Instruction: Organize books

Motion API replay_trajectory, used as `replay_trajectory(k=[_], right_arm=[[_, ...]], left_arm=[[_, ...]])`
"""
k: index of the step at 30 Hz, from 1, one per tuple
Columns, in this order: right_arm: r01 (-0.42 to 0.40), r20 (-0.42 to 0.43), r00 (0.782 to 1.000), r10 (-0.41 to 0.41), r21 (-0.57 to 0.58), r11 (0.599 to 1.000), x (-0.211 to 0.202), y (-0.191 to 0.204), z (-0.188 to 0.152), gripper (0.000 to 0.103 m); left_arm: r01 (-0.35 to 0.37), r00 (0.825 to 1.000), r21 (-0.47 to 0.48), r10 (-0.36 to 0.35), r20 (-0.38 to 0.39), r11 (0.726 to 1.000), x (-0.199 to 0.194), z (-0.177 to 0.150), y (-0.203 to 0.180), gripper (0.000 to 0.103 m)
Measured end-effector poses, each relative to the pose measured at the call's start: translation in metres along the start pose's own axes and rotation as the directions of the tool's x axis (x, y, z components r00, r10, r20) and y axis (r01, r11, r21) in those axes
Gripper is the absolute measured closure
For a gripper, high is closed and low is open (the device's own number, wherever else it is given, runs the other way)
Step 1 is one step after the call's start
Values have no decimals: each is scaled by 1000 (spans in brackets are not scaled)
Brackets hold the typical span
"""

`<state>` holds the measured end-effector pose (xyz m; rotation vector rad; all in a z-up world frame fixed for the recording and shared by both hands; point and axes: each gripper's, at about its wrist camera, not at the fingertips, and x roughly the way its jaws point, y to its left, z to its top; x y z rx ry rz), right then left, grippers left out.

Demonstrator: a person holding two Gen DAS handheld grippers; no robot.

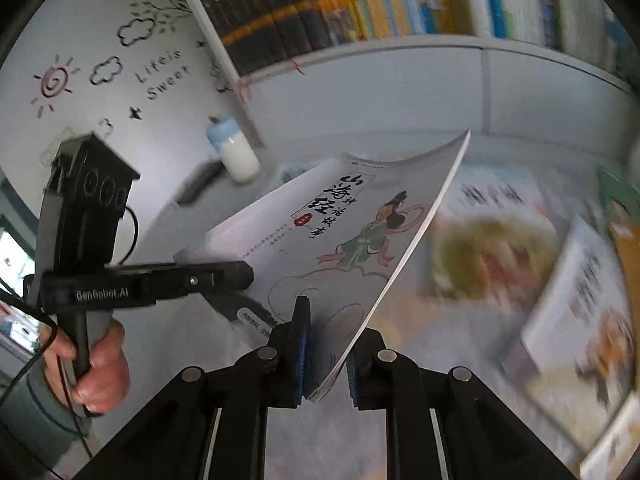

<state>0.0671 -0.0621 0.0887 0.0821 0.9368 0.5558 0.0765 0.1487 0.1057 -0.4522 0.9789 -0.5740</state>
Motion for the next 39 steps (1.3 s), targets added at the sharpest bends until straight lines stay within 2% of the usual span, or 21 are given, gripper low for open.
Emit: replay_trajectory(k=[2,6,10,18,22,28,32,36,39], right_arm=[[-37,2,999,38,-31,999,23,7,25,88],[-91,-39,995,88,-86,992,71,16,59,88],[-157,-90,985,150,-79,984,116,15,81,88],[-214,-167,963,212,2,977,166,-4,87,87],[-214,-201,955,220,51,976,181,-14,85,85],[-182,-204,957,205,126,975,191,-24,80,84],[-156,-223,957,188,155,976,192,-25,79,79],[-102,-227,964,136,155,983,172,-29,71,76],[-37,-203,977,68,152,988,139,-41,52,76]], left_arm=[[-30,999,-34,31,41,999,-7,15,22,91],[-88,993,-78,93,73,993,-9,28,58,91],[-73,990,-159,91,105,985,-3,34,96,91],[-71,995,-227,86,56,971,20,21,125,90],[-119,992,-229,127,21,966,21,10,126,86],[-130,989,-287,145,29,949,10,3,144,86],[-192,975,-286,214,49,939,-2,7,146,86],[-241,964,-256,262,49,936,-15,7,136,86],[-267,959,-215,281,39,939,-24,3,124,86]])
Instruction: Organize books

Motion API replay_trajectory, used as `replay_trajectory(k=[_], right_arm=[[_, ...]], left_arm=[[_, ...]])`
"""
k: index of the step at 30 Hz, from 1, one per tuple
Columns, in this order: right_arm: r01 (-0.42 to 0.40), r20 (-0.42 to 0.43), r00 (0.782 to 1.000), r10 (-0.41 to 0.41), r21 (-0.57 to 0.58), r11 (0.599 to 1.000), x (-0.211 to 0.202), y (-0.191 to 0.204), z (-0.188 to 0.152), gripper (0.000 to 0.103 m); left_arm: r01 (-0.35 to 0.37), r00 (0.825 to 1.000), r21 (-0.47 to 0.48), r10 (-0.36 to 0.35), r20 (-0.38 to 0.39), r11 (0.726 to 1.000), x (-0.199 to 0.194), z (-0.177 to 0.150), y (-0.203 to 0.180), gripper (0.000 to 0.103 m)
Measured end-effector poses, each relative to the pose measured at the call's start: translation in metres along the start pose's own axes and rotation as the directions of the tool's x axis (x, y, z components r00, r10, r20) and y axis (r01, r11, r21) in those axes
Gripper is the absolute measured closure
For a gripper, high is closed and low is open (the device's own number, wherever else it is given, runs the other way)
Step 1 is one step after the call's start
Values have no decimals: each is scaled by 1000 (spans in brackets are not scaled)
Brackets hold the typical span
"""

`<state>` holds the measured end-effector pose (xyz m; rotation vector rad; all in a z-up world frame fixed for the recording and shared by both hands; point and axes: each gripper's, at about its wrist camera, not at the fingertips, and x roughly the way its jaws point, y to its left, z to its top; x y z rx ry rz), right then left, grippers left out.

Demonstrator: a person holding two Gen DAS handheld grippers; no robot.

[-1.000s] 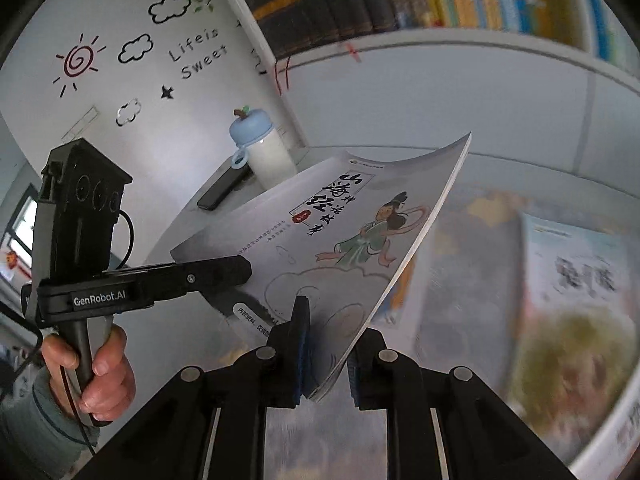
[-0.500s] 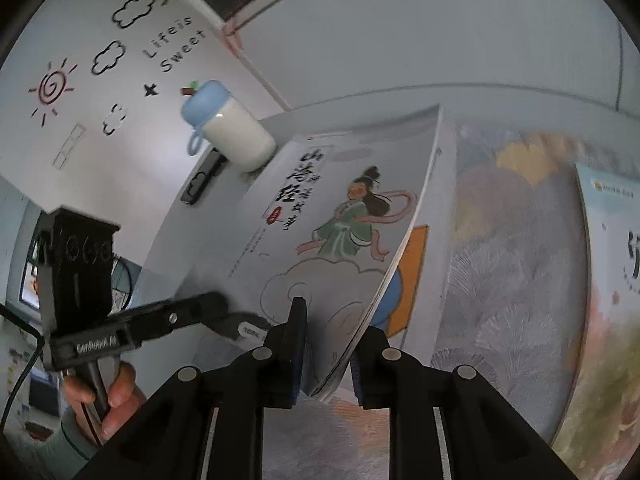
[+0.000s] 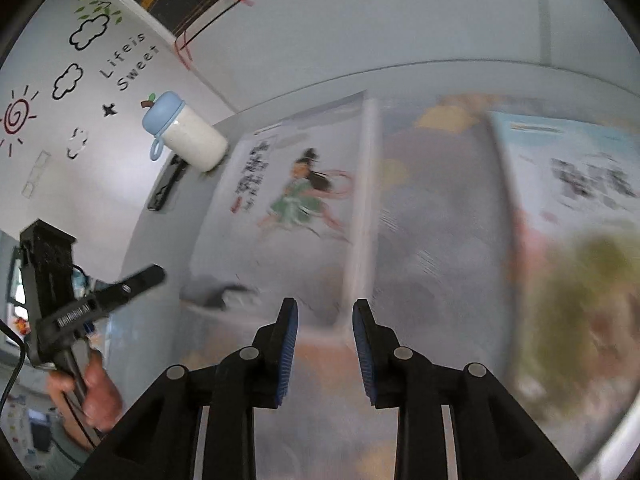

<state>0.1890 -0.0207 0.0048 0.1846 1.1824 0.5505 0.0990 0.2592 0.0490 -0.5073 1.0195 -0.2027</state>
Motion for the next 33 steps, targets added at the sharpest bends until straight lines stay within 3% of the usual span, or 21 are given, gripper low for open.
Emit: replay_trajectory(k=[3,4,7,12,15,19,22,28,33], right_arm=[[123,44,991,-123,-1,992,-26,-9,-31,64],[189,65,980,-188,-8,982,-36,-13,-49,60],[352,93,932,-349,-23,936,-54,-19,-94,59],[477,84,875,-477,15,879,-63,-36,-161,57],[523,150,840,-522,33,852,-71,-36,-180,40],[586,166,792,-587,59,808,-68,-41,-183,0],[526,135,831,-540,125,841,-71,-53,-184,0],[513,229,817,-529,131,848,-73,-52,-198,0],[516,225,817,-531,128,847,-71,-52,-197,0]], left_arm=[[11,1000,26,-10,-16,1000,-8,-10,-12,81],[18,1000,39,-17,-22,999,-9,-14,-18,81],[33,999,90,-29,-45,995,-10,-25,-39,81],[59,995,191,-42,-95,980,-6,-45,-82,81],[72,992,244,-43,-122,967,-5,-53,-106,81],[87,990,319,-48,-130,944,-9,-64,-132,81],[96,988,341,-49,-145,935,-10,-70,-144,80],[109,989,356,-64,-137,928,-17,-77,-158,80],[94,991,386,-50,-122,918,-26,-80,-167,80]])
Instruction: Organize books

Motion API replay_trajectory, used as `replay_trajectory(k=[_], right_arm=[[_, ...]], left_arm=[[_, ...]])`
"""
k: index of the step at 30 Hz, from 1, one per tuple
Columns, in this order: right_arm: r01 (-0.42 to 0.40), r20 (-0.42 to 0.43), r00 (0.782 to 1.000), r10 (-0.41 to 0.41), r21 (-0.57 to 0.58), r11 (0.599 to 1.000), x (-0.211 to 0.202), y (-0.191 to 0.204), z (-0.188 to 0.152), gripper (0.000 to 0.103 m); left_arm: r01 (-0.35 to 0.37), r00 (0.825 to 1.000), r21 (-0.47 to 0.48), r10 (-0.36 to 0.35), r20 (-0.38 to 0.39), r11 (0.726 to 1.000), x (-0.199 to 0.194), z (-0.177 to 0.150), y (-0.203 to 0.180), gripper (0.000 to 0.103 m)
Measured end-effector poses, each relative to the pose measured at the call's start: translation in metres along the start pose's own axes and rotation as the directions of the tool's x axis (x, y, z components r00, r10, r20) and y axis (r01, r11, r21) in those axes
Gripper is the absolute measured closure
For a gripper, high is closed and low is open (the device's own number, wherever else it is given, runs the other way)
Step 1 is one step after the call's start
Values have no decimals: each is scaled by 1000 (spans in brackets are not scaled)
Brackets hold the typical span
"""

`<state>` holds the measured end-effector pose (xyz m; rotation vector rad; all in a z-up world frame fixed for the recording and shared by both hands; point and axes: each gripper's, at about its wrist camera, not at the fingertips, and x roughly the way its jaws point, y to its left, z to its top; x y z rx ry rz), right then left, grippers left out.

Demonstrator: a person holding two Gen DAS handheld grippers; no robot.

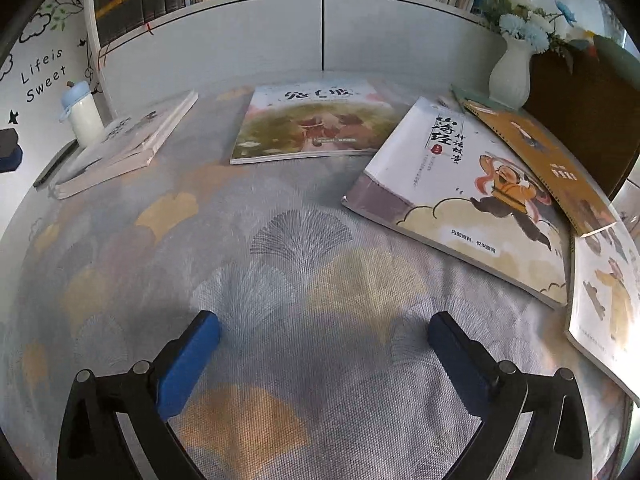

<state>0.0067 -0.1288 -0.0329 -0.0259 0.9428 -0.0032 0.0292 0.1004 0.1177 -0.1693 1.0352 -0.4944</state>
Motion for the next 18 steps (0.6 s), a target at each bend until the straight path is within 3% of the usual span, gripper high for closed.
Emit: replay_trajectory(k=[12,18], right_arm=[[-1,-1,1000,1,1,1000,-1,0,-1,0],[-1,-1,1000,1,1,1000,-1,0,0,0]], left_arm=[[42,999,66,-43,11,997,-11,3,-40,80],[40,999,60,-41,14,997,-11,2,-35,80]])
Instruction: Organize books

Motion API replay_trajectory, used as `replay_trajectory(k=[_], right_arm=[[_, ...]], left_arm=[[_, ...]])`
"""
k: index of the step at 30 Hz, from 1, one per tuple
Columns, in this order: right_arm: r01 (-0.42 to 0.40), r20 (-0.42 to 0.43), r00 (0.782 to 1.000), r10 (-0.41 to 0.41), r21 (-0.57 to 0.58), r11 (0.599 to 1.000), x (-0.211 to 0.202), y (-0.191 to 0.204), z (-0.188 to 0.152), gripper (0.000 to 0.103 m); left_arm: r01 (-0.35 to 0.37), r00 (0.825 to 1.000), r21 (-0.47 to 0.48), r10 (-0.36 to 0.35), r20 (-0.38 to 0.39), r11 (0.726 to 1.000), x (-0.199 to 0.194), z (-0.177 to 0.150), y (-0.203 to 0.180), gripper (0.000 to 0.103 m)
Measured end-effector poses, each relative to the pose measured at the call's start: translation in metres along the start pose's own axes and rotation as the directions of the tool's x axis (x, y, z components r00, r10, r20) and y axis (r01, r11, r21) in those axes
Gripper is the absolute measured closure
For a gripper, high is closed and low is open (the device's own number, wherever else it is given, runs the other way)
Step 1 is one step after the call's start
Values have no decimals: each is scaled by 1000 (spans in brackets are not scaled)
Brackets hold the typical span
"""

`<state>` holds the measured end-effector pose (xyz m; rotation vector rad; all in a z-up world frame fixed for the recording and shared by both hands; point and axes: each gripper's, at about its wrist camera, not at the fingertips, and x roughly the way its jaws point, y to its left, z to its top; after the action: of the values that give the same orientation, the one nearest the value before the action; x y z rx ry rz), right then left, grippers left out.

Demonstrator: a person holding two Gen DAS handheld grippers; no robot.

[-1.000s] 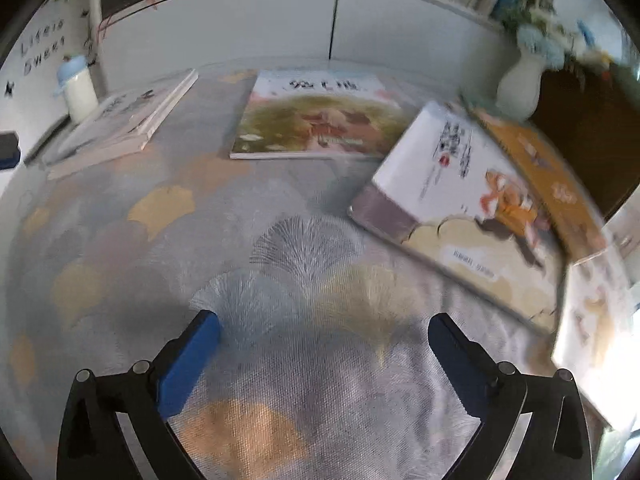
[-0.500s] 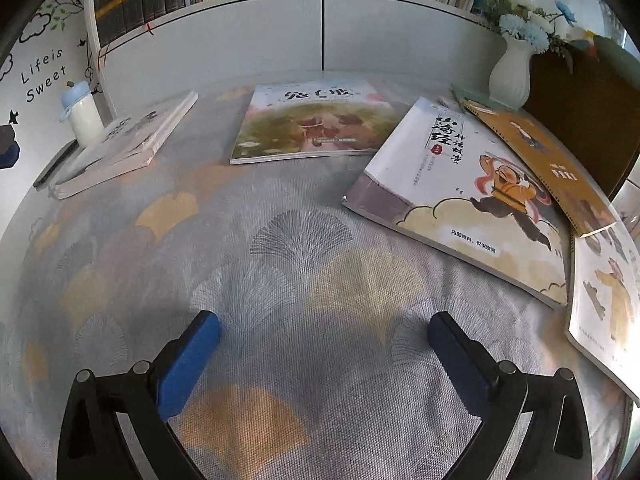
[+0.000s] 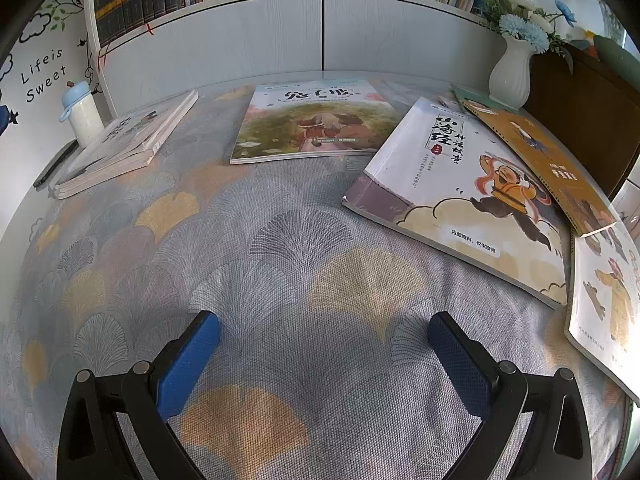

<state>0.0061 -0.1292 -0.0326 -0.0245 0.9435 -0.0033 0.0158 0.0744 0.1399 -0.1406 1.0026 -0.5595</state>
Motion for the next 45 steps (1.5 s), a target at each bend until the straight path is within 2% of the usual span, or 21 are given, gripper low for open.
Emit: replay_trajectory(k=[8,15,22,30,32,34,37,39,40,41,42,43,45], right_arm=[[0,0,1000,0,0,1000,0,0,0,0],[1,-1,1000,-1,1,1000,0,0,0,0],[0,-1,1000,0,1,1000,0,0,0,0],[-4,-16,1000,4,5,1000,-2,1,-1,0],[-33,-133,991,32,-6,999,0,-2,9,0],[-84,-252,966,61,-81,993,6,-1,18,0],[-169,-288,951,112,-182,969,10,-4,25,0],[-209,-394,912,112,-213,954,12,-7,34,0],[-205,-412,906,100,-219,954,10,-14,41,5],[-199,-380,919,103,-223,954,3,-24,51,14],[-193,-346,932,105,-231,954,-2,-31,60,14],[-168,-277,956,98,-244,955,-7,-44,80,14],[-138,-191,977,95,-230,963,-4,-61,117,14]], left_arm=[[9,1000,-16,-10,-19,1000,20,9,4,80],[23,997,-48,-26,-68,999,53,23,9,80],[-21,994,-51,15,-110,998,85,50,13,80],[-39,986,-88,24,-166,995,124,65,22,80],[-34,985,-85,19,-170,996,129,69,22,80],[-25,984,-88,9,-177,996,137,74,23,80],[-25,983,-90,8,-182,996,146,81,23,80],[-19,983,-87,3,-182,996,153,86,23,80],[-17,983,-87,0,-183,996,156,88,22,80],[-11,983,-89,-6,-184,996,161,90,22,80],[-7,983,-92,-10,-185,996,165,92,22,80],[-4,982,-98,-14,-186,995,170,94,22,80],[-5,982,-109,-15,-189,994,179,97,23,80]])
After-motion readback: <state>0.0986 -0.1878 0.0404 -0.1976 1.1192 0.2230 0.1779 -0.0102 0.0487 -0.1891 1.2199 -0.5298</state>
